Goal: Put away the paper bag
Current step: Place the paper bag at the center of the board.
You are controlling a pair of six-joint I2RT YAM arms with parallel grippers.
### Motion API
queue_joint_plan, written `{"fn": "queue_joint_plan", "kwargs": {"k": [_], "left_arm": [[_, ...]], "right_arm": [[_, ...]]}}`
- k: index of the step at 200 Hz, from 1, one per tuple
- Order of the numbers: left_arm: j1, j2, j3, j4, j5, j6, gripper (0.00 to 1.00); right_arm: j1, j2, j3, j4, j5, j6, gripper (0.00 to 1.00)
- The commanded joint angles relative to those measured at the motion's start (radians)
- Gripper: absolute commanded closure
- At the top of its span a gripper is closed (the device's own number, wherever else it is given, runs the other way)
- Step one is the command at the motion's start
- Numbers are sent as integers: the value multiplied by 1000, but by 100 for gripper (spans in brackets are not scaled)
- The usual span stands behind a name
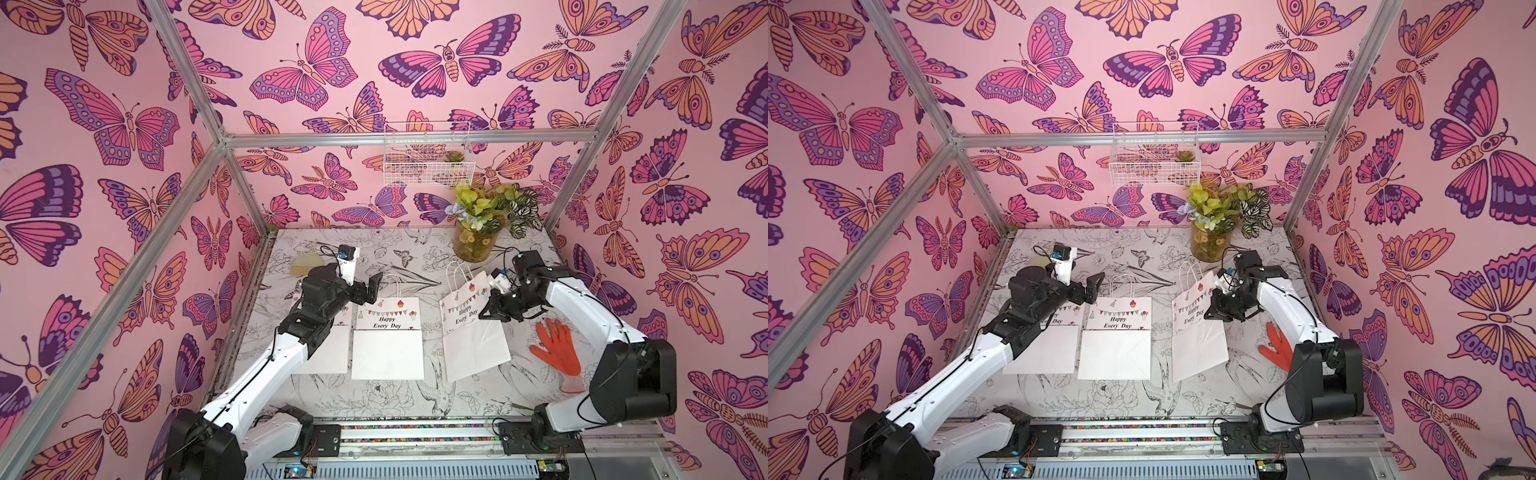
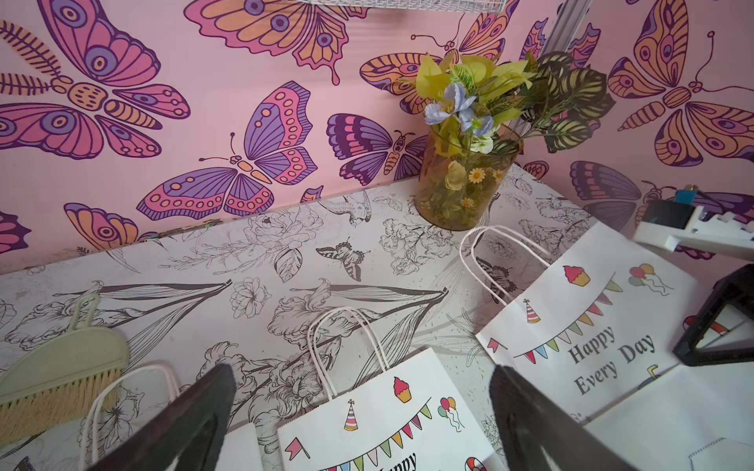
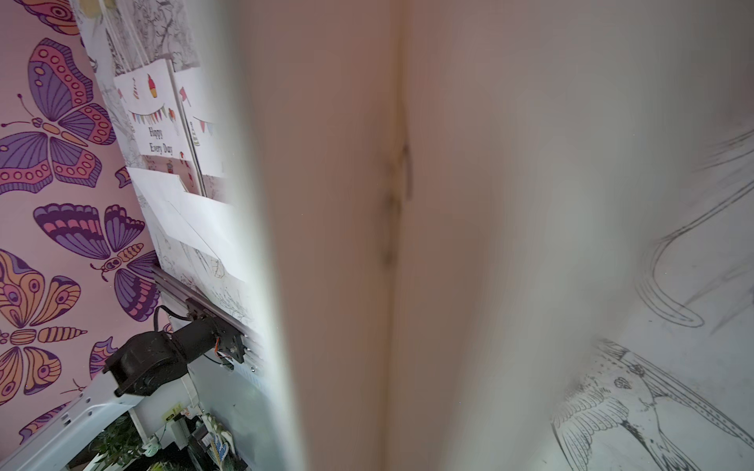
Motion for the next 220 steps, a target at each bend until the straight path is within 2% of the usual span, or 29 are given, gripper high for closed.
{"fn": "queue_joint_plan", "kwargs": {"k": [1, 30, 62, 111, 142, 180, 220], "left_arm": [[9, 1, -1, 22, 10, -3, 0], [9, -9, -8, 23, 9, 5, 0], [10, -19, -16, 22, -9, 16, 0], [12, 0, -8, 22, 12, 9, 0], [12, -1, -9, 22, 5, 10, 0], [12, 13, -4, 22, 15, 8, 0], [12, 23, 1, 22, 20, 6, 0]], "right_arm": [[-2, 28, -21, 61, 35, 17, 100], [-1, 123, -30, 104, 62, 19, 100], [-2, 139, -62, 125, 157, 10, 100], [-2, 213, -91, 183, 208, 9, 100], [-2, 243, -88, 214, 186, 15, 100], [-2, 265, -68, 213, 195, 13, 90], [-1, 263, -74, 204, 235, 9, 69]]}}
